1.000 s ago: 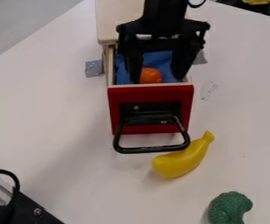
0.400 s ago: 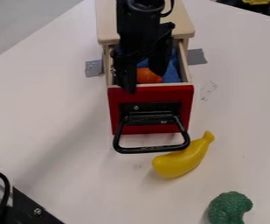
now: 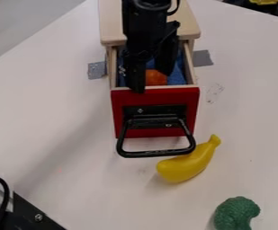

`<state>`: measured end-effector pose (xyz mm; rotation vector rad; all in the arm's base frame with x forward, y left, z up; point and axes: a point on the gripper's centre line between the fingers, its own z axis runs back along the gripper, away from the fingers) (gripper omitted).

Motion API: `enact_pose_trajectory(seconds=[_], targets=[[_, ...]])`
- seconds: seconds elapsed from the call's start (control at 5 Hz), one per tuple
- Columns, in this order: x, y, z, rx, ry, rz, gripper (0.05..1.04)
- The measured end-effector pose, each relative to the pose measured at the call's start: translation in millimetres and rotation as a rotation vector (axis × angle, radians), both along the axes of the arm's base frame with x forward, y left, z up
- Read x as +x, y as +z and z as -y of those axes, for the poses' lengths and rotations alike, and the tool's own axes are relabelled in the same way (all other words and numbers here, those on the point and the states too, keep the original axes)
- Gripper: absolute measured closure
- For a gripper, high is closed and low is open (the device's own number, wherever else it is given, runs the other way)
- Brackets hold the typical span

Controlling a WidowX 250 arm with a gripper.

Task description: Removed the orange thing from the drawer

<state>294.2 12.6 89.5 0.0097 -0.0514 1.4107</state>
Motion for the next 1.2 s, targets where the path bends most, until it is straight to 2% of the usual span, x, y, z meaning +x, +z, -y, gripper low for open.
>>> enact_pose_trajectory(seconds=[0.2,0.4,0.8,1.2], targets=[[20.8,10.5,0.9,-0.009,0.006,0.008,0.083],[29.3,5.5,0.4,-0.013,0.007,0.0,0.083],[25.5,-17.4,-9.8,0.02,0.002,-0.036,0.083],[17.4,-26.4,-11.5,0.032,-0.012,-0.057,0.083]])
